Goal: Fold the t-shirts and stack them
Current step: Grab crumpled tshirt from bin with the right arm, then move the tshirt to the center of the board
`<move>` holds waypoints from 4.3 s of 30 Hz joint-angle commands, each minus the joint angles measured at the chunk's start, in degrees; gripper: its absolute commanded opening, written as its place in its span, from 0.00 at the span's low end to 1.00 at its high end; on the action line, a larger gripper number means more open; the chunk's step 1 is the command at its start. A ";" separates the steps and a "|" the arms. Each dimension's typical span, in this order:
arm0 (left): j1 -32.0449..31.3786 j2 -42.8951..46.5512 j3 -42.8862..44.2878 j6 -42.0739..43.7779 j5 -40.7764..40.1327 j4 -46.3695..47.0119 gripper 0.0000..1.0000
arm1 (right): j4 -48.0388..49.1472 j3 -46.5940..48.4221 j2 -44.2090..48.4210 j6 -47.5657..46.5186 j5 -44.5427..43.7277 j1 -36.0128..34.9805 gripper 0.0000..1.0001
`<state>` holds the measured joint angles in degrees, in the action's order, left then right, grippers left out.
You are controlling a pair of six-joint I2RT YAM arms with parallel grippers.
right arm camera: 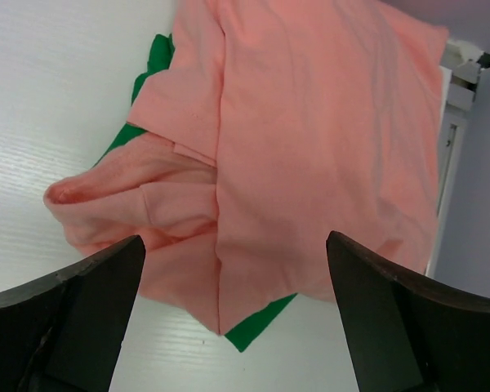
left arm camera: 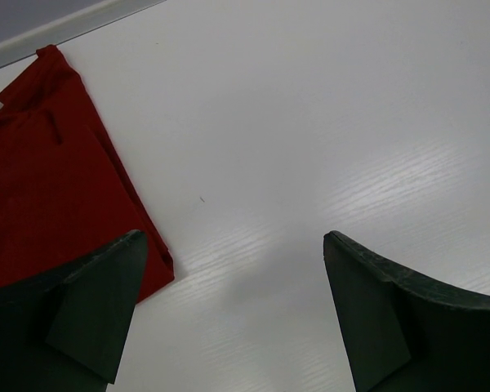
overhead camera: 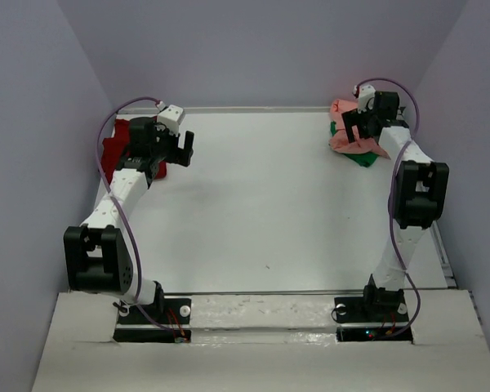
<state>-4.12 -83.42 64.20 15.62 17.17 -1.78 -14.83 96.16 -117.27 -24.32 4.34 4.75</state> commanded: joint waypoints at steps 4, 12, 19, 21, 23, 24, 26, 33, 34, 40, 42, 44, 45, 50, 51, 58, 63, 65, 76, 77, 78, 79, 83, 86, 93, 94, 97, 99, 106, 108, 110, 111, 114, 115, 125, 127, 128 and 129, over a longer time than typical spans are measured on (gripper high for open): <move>-0.19 0.97 0.22 0.20 0.76 2.75 0.99 | -10.21 15.28 -9.46 4.19 5.15 1.84 0.96; -0.10 1.42 0.75 -0.59 2.78 2.22 0.99 | -12.24 9.76 -9.91 5.07 2.17 2.37 0.94; -0.19 0.54 2.32 -1.38 4.36 1.87 0.99 | -13.29 5.54 -7.80 5.07 1.73 2.37 0.63; -0.19 0.54 2.33 -1.47 4.45 1.87 0.99 | -13.30 5.09 -7.79 5.24 1.55 2.37 0.43; -0.36 0.97 2.07 -1.47 4.10 1.87 0.99 | -13.56 4.48 -7.62 5.42 1.73 2.37 0.18; -0.36 0.98 1.98 -1.47 3.49 1.87 0.99 | -13.65 4.30 -7.53 5.51 1.55 2.37 0.10; -0.36 1.06 1.80 -1.29 3.14 1.87 0.99 | -13.73 4.21 -7.36 5.60 1.38 2.37 0.00; -0.36 2.20 0.84 -1.38 3.22 1.87 0.99 | -14.35 4.47 -5.51 5.86 2.07 2.37 0.00; -0.36 2.47 0.66 -1.29 3.13 1.87 0.99 | -14.44 4.56 -4.99 5.77 2.34 2.37 0.00; -0.36 5.10 -1.19 -1.55 0.42 2.48 0.99 | -16.28 5.70 0.98 6.91 6.55 2.37 0.00; -0.36 5.81 -1.80 -1.56 -0.38 2.75 0.99 | -17.24 6.32 3.35 7.09 8.22 2.37 0.00; -0.36 6.16 -1.98 -1.55 -0.38 2.84 0.99 | -18.04 6.84 4.94 7.18 9.45 2.37 0.00; -0.45 6.34 -1.89 -1.64 -0.38 2.84 0.99 | -18.82 7.11 6.25 7.18 10.59 2.37 0.00; -0.36 6.25 -1.45 -1.99 -0.38 2.75 0.99 | -22.78 9.31 10.49 7.35 17.53 2.37 0.00; -0.36 6.34 -1.36 -1.91 -0.56 2.75 0.99 | -23.48 9.74 11.79 7.44 19.20 2.37 0.00; -0.45 8.00 -2.15 -1.55 -1.17 2.48 0.99 | -32.45 15.02 14.09 7.09 32.39 0.97 0.00; -0.45 8.80 -2.59 -1.38 -1.00 2.57 0.99 | -34.56 16.78 16.20 7.18 35.47 -0.18 0.00; -0.45 8.88 -2.68 -1.47 -0.65 2.57 0.99 | -36.40 18.79 16.03 6.91 39.23 -0.71 0.00; -0.45 9.32 -3.12 -1.47 -0.21 2.84 0.99 | -58.46 39.18 8.64 2.70 59.20 -6.59 0.00; -0.36 9.24 -3.12 -1.47 -0.21 2.84 0.99 | -60.04 39.10 8.64 2.00 59.99 -8.51 0.00; -0.45 9.24 -3.12 -1.47 -0.21 2.84 0.99 | -61.10 39.02 8.64 1.38 60.26 -9.58 0.00; -0.36 9.24 -3.03 -1.47 -0.12 2.84 0.99 | -62.06 38.67 8.64 0.51 60.17 -10.63 0.00; -0.45 8.89 -2.77 -1.64 0.06 2.84 0.99 | -66.73 34.02 8.29 -3.89 58.95 -15.99 0.00; -0.36 8.45 -2.68 -1.64 0.23 3.01 0.99 | -67.00 27.17 8.81 -5.65 57.89 -19.95 0.00; -0.36 8.36 -3.38 -1.55 0.50 3.54 0.99 | -69.97 33.90 5.84 -6.01 57.27 -29.36 0.00; -0.45 8.36 -3.56 -1.64 0.58 3.54 0.99 | -70.33 37.49 4.52 -5.75 57.27 -29.97 0.00; -0.45 8.27 -3.74 -1.47 0.76 3.63 0.99 | -70.16 39.71 3.64 -6.35 57.53 -31.90 0.00; -0.36 8.36 -3.82 -1.29 0.59 3.63 0.99 | -70.34 41.20 2.93 -6.71 59.02 -33.22 0.00; -0.45 8.45 -3.82 -1.03 -0.12 3.71 0.99 | -69.72 49.02 -1.99 -8.20 56.66 -34.64 0.00; -0.45 8.62 -3.91 -0.94 -0.12 3.80 0.99 | -68.85 50.18 -3.92 -7.86 54.30 -34.64 0.00; -0.45 8.45 -3.74 -0.68 -0.29 3.63 0.99 | -66.74 49.14 -4.98 -6.89 47.11 -34.64 0.00; -0.36 8.45 -3.74 -0.59 -0.38 3.45 0.99 | -66.04 48.25 -4.90 -6.80 43.51 -34.64 0.02; -0.45 8.71 -4.09 -0.33 -0.38 3.45 0.99 | -55.96 37.75 1.32 -5.31 26.38 -34.64 0.00; -0.45 8.88 -4.44 -0.32 -0.38 3.80 0.99 | -51.40 25.86 4.13 -4.78 22.33 -34.64 0.00; -0.54 10.38 -6.64 0.12 0.76 5.56 0.99 | -36.07 -0.53 16.45 -2.49 -11.81 -30.87 1.00; -0.63 10.55 -6.55 0.03 0.94 5.56 0.99 | -34.49 -0.01 17.95 -2.14 -14.00 -27.88 1.00; -0.63 10.56 -6.55 0.11 0.94 5.56 0.99 | -34.48 1.12 18.04 -1.70 -14.18 -26.83 1.00; -0.71 10.73 -6.64 0.12 0.94 5.56 0.99 | -34.48 3.75 18.31 -1.53 -12.96 -24.55 1.00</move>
<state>-4.21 -75.22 57.49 14.98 16.99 1.10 -56.99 94.87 -104.86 -27.09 0.54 -26.06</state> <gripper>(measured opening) 0.989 0.994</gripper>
